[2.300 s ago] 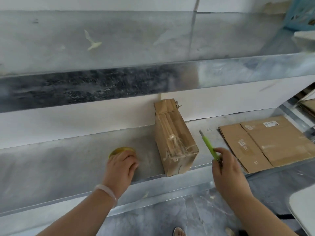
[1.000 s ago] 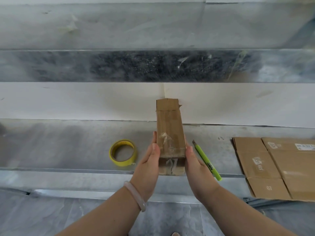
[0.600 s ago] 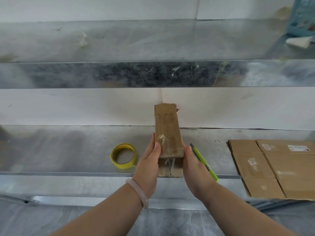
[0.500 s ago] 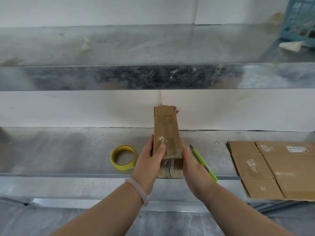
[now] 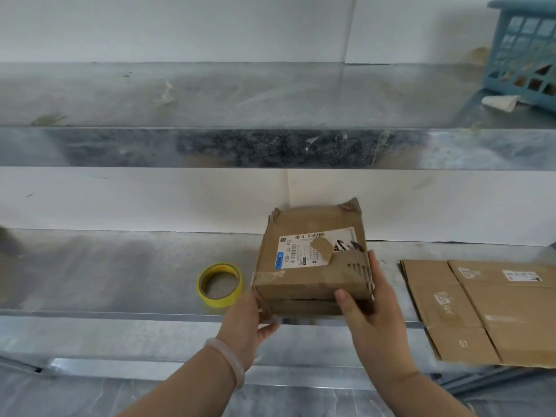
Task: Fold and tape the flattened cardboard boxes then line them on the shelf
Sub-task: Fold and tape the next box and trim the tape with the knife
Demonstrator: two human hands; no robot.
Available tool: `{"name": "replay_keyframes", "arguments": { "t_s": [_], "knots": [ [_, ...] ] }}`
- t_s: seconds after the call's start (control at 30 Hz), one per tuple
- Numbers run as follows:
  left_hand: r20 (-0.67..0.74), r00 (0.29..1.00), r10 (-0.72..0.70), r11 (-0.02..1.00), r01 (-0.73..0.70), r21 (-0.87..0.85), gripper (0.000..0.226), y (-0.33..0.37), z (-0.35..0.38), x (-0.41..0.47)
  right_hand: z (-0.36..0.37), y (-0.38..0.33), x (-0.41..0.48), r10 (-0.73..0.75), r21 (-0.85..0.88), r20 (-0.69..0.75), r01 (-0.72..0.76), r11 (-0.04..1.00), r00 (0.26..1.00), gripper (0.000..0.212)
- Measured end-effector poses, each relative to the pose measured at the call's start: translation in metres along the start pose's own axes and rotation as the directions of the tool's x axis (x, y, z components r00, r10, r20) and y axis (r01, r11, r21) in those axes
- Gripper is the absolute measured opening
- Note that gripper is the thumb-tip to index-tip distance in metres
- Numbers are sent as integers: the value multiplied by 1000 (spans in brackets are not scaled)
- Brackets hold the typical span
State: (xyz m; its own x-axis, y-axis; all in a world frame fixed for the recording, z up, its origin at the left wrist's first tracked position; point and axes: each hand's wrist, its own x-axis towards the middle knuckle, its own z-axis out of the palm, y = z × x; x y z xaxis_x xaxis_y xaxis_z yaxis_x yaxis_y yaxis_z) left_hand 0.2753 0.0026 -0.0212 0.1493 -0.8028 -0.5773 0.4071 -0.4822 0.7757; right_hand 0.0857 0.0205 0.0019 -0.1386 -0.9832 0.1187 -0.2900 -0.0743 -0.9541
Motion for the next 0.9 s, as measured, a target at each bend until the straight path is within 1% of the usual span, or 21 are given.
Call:
{"name": "replay_keyframes", "arguments": {
  "t_s": [0.03,0.07,0.1,0.17,0.2,0.27,0.3,0.33,0.37,0.4,0.47,0.53,0.57,0.6,0.67,0.7,0.73,0.77,0.83,0.9],
  "knots": [
    [-47,999,-9,996,13,89,18,-3,-2,4,-3,-2,6,-68,-75,-10,67,995,998,73],
    [-66,998,-19,993,27,119,16,-4,-3,7,-5,-4,12,-152,-158,-4,149,976,988,70],
    [-66,997,-36,993,43,109,17,-5,-5,10,-5,-5,18,-251,-244,18,248,937,968,68],
    [-67,996,-59,993,66,99,21,-7,-10,14,-2,-5,28,-422,-401,102,426,811,901,67],
    [-68,997,-46,990,54,130,21,-8,-15,16,0,-5,32,-479,-465,152,490,737,865,67],
    [-72,996,59,972,-40,233,20,-10,-27,20,5,-5,41,-508,-555,255,555,620,823,64],
    [-74,984,160,940,-130,315,18,-10,-35,22,9,-5,44,-489,-586,311,569,576,815,65],
    [-65,957,284,872,-230,432,16,-9,-44,23,13,-4,46,-453,-617,364,575,538,814,67],
    [-39,914,405,765,-315,562,15,-7,-53,25,18,-4,47,-412,-643,410,578,503,814,71],
    [-9,863,506,640,-368,674,16,-5,-62,26,22,-5,46,-374,-663,445,580,474,814,74],
    [46,796,604,428,-372,824,20,-1,-80,33,28,-8,44,-353,-683,475,590,431,807,75],
    [128,764,632,194,-316,929,28,1,-94,41,32,-14,39,-366,-687,472,595,417,802,68],
    [187,762,619,76,-296,952,32,1,-100,47,32,-16,36,-367,-687,472,595,417,802,66],
    [240,773,587,-18,-284,959,35,1,-105,51,33,-18,35,-362,-689,475,595,415,802,65],
    [305,781,545,-145,-271,952,34,3,-111,54,33,-18,33,-357,-690,486,601,404,798,65],
    [333,759,559,-195,-270,943,30,5,-112,54,33,-18,32,-352,-689,494,605,399,795,66],
    [356,731,582,-227,-274,934,21,8,-113,52,33,-19,31,-346,-685,506,612,394,790,67],
    [367,710,602,-234,-283,930,15,10,-112,50,33,-20,31,-344,-681,515,618,392,785,67],
    [348,692,633,-179,-307,935,26,17,-110,44,33,-26,30,-358,-673,508,620,403,783,68],
    [336,655,677,-101,-369,924,31,25,-104,32,35,-35,30,-403,-644,473,620,448,783,66]
  ]
}}
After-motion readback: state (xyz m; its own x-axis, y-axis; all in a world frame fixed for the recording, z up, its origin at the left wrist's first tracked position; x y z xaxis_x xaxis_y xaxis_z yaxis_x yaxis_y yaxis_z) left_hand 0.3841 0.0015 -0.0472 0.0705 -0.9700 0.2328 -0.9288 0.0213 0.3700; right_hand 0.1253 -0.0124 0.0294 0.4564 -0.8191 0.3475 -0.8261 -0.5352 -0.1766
